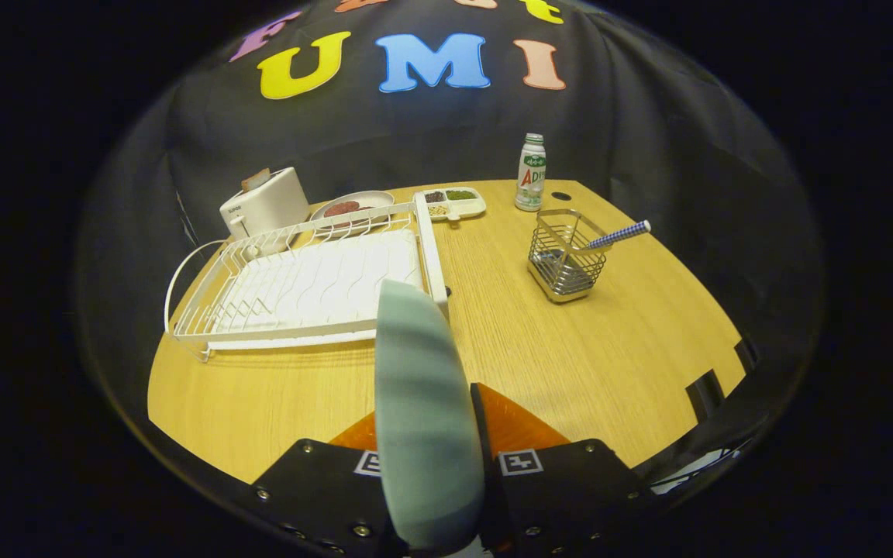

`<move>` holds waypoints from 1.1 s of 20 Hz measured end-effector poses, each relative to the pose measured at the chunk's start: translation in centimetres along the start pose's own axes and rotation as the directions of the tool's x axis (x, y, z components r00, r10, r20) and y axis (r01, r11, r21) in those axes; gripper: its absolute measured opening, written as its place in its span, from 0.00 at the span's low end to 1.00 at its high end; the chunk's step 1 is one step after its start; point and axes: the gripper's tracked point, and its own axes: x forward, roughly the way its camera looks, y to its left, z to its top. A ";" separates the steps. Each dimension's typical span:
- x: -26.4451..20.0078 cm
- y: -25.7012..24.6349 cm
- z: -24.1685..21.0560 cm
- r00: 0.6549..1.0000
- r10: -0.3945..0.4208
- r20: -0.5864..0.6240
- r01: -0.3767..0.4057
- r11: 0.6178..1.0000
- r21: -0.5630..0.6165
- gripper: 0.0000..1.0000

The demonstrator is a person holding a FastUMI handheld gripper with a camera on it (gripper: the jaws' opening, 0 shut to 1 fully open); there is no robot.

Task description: Take the plate from the dish rack, then take the spoon from the basket and place it into the plate.

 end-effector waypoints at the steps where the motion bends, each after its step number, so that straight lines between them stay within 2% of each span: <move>1: 0.2 0.3 -0.2 1.000 0.025 -0.010 -0.025 0.999 0.026 0.34; 4: 1.0 1.5 -0.9 0.994 0.102 -0.039 -0.097 0.989 0.111 0.34; 8: 1.9 4.1 -2.5 0.970 0.227 -0.087 -0.203 0.953 0.226 0.34; 12: 2.3 5.7 -3.7 0.948 0.299 -0.109 -0.254 0.918 0.304 0.34; 14: 2.5 5.9 -4.3 0.945 0.303 -0.125 -0.254 0.918 0.305 0.33; 15: 2.7 5.6 -4.6 0.952 0.275 -0.137 -0.229 0.932 0.282 0.33; 18: 2.6 5.3 -4.8 0.958 0.252 -0.138 -0.214 0.946 0.242 0.45; 22: 2.6 5.1 -4.9 0.962 0.233 -0.139 -0.199 0.954 0.224 0.47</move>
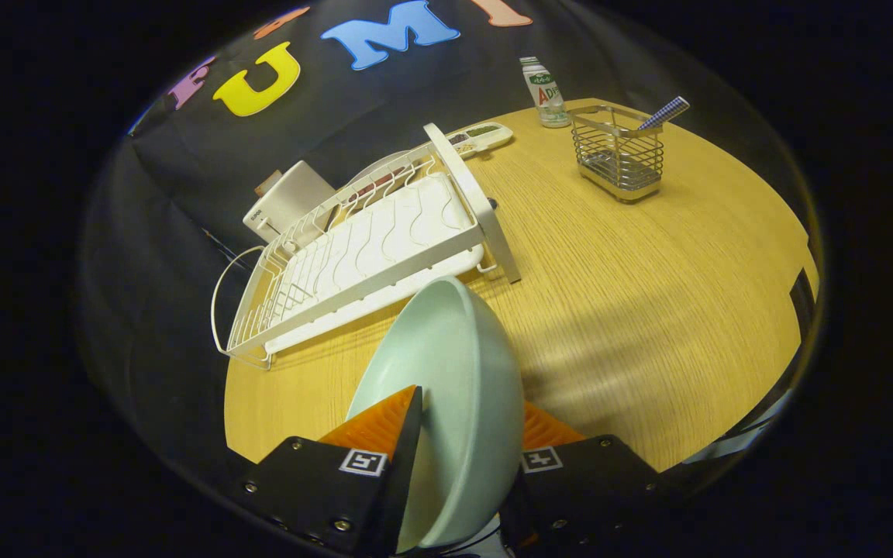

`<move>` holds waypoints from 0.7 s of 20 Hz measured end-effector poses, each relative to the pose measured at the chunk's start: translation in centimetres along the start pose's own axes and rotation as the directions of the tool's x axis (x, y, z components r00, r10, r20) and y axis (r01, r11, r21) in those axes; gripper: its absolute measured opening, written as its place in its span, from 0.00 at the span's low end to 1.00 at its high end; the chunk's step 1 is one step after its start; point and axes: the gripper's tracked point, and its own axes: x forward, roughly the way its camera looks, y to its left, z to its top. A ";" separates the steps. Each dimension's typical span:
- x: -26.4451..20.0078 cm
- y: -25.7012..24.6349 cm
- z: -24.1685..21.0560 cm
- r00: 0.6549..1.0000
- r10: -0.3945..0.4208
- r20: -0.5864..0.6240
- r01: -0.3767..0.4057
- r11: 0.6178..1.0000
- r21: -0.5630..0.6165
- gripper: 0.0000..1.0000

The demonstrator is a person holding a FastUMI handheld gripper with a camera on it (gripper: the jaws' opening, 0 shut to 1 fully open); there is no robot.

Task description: Take the plate from the dish rack, then take the spoon from the basket and place it into the plate.

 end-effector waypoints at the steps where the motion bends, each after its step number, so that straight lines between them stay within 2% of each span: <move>1: -0.1 0.0 0.1 1.000 -0.001 0.005 0.001 1.000 -0.005 0.49; 3: -0.3 0.0 0.0 1.000 -0.007 0.011 0.007 1.000 -0.015 0.50; 5: -0.3 -1.6 -0.3 0.997 -0.080 -0.001 0.080 0.995 -0.056 0.52; 6: -0.4 -1.8 -0.4 0.996 -0.086 -0.001 0.086 0.994 -0.060 0.68; 8: -0.6 -2.1 -0.6 0.996 -0.091 -0.003 0.090 0.994 -0.064 0.74; 14: -2.0 -4.6 0.8 0.979 -0.194 0.063 0.199 0.976 -0.087 0.75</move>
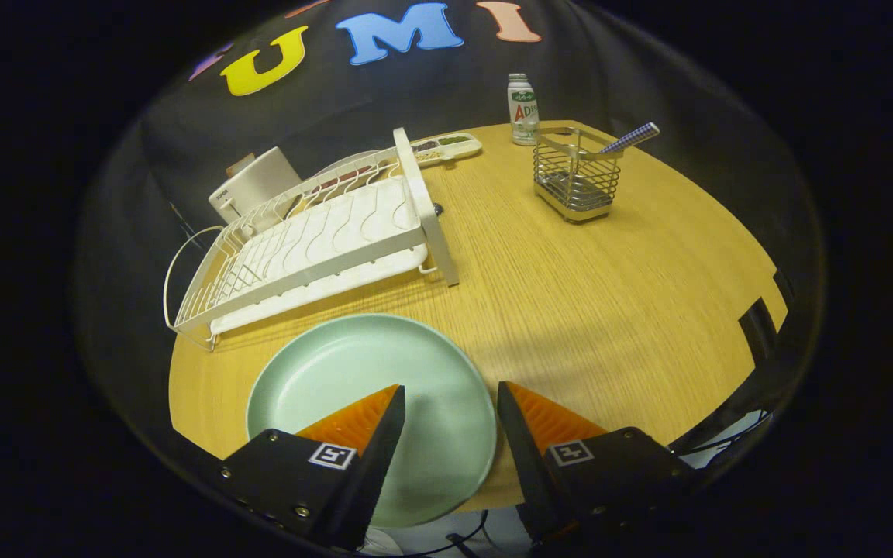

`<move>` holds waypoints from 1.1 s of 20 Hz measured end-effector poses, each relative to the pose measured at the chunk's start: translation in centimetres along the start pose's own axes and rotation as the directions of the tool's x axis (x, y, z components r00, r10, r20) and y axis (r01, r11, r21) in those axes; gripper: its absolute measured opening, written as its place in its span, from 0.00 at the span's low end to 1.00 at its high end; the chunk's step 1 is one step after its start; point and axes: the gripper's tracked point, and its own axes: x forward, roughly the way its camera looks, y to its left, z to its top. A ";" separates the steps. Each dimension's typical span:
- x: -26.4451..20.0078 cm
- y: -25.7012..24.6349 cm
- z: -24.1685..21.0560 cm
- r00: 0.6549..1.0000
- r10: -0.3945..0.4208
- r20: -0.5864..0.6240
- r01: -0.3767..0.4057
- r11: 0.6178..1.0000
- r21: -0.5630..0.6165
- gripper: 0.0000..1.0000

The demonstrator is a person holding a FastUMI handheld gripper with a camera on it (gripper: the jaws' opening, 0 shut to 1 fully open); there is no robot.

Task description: Take the plate from the dish rack, then take the spoon from the basket and place it into the plate.

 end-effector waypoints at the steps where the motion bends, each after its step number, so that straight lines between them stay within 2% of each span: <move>1: -0.3 -0.3 0.7 1.000 -0.012 0.023 0.012 1.000 0.005 0.76; 6: -2.7 -3.0 5.4 0.981 -0.115 0.157 0.106 0.992 0.061 0.75; 13: -4.8 -8.2 13.3 0.912 -0.274 0.304 0.230 0.958 0.173 0.75; 16: -4.1 -10.4 16.0 0.884 -0.345 0.314 0.285 0.932 0.223 0.75; 22: -2.2 -14.0 20.2 0.848 -0.434 0.303 0.334 0.883 0.329 0.75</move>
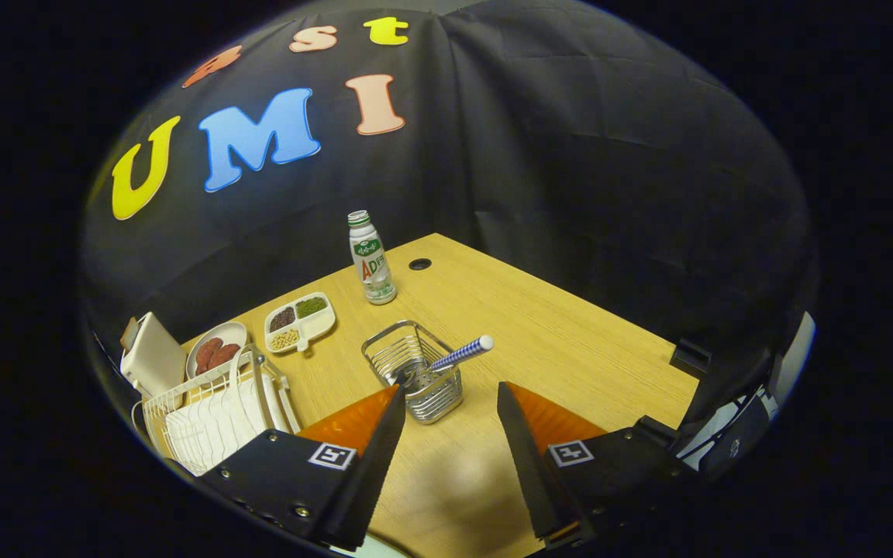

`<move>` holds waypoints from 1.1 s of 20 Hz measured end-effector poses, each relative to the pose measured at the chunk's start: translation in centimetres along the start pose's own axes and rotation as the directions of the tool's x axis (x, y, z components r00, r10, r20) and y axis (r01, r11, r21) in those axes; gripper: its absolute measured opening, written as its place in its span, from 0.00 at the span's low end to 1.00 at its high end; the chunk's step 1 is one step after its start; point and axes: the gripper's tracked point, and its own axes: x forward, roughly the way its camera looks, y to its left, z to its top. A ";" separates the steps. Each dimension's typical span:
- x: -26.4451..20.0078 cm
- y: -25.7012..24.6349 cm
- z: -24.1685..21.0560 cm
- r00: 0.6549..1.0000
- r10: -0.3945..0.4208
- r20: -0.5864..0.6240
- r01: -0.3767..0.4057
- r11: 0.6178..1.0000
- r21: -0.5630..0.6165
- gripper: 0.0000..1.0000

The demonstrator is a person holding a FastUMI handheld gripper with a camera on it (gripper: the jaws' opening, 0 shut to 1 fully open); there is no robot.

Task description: Take the plate from the dish rack, then take the spoon from the basket and place it into the plate.

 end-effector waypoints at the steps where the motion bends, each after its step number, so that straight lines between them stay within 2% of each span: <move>1: 0.7 -0.2 0.5 1.000 -0.012 0.000 0.012 1.000 0.014 0.75; 7: 4.6 -1.0 1.5 0.999 -0.050 -0.005 0.050 0.995 0.091 0.75; 13: 6.9 -0.7 1.2 1.000 -0.031 -0.004 0.031 0.993 0.115 0.70; 16: 7.2 -0.8 1.3 0.999 -0.031 0.008 0.030 0.993 0.117 0.41; 17: 7.2 -0.7 1.6 1.000 -0.019 0.016 0.017 0.991 0.131 0.41; 19: 6.9 0.4 2.6 0.999 0.008 0.046 -0.015 0.988 0.154 0.33; 20: 6.7 1.3 3.1 0.996 0.051 0.071 -0.062 0.984 0.167 0.28; 21: 6.3 2.4 4.2 0.990 0.095 0.100 -0.111 0.978 0.176 0.18; 22: 7.1 2.6 3.9 0.993 0.077 0.088 -0.089 0.985 0.149 0.10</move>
